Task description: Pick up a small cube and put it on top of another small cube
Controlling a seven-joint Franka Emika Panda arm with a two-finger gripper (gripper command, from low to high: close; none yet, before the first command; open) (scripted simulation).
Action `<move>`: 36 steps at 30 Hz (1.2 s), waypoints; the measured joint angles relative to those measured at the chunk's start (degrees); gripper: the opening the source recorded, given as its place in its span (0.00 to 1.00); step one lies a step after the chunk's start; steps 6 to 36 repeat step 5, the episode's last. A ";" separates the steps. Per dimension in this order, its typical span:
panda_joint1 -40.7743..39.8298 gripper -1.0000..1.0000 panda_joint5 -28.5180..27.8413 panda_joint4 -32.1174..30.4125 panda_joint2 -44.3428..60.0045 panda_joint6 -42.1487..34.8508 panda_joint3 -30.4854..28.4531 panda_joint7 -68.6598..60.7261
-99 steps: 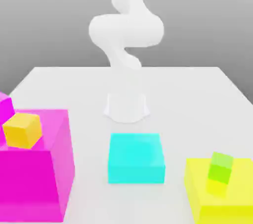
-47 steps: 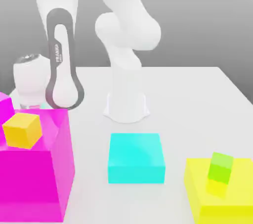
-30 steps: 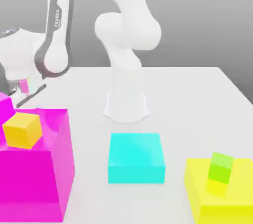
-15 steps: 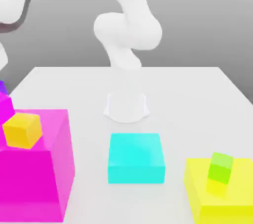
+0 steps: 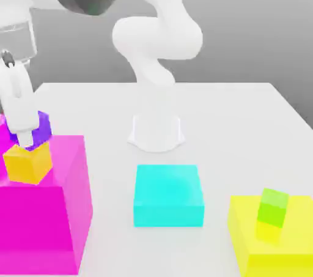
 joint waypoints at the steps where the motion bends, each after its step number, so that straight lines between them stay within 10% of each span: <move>1: 0.00 1.00 -0.11 -0.70 0.44 1.15 0.02 0.03; 36: 0.03 1.00 -0.54 3.29 -2.15 -5.40 0.17 0.33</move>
